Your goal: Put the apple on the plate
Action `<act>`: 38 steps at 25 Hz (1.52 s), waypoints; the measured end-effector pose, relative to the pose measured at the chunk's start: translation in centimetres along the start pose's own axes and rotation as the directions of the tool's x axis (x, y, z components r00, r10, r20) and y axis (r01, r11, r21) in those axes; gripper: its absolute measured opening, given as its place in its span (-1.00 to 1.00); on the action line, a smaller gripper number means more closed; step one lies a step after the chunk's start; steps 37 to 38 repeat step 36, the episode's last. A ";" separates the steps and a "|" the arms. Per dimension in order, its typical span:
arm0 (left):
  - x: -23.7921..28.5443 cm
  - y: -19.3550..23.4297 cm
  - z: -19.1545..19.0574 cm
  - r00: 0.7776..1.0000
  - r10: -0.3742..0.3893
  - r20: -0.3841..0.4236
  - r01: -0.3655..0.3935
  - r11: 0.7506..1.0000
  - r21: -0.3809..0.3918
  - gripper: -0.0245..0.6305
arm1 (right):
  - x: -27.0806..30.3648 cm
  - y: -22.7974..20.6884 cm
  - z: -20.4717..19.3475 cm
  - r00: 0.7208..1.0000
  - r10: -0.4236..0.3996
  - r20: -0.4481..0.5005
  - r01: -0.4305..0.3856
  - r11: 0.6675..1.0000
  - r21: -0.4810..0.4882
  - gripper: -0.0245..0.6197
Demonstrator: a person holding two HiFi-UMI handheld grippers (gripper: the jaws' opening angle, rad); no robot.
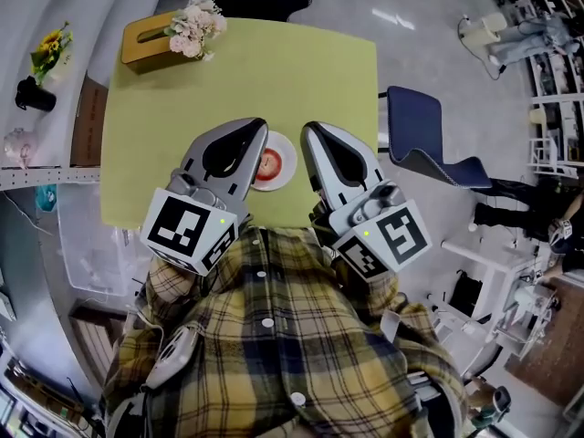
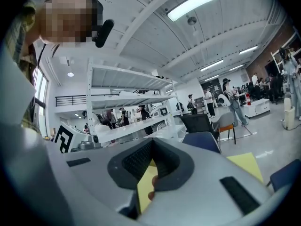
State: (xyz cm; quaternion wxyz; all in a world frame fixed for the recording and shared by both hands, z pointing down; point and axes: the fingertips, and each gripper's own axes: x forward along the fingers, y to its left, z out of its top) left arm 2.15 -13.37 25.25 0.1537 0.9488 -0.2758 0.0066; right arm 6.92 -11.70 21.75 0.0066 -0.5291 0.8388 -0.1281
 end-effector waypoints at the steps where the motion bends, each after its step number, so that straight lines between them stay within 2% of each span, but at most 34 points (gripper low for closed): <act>1: 0.0 0.0 -0.1 1.000 0.000 -0.003 0.000 1.000 -0.002 -0.90 | 0.0 0.0 -0.1 1.000 0.001 -0.004 -0.001 1.000 0.001 -0.93; 19: -0.4 0.5 -1.0 1.000 0.026 -0.018 -0.026 0.999 -0.024 -0.90 | 0.0 -0.4 -2.2 0.998 0.004 -0.056 -0.003 1.000 0.010 -0.93; 38: -0.6 1.0 -0.7 0.999 0.045 -0.023 -0.046 0.998 -0.031 -0.90 | 0.2 -0.4 -2.5 0.995 0.022 -0.094 -0.021 1.000 0.014 -0.93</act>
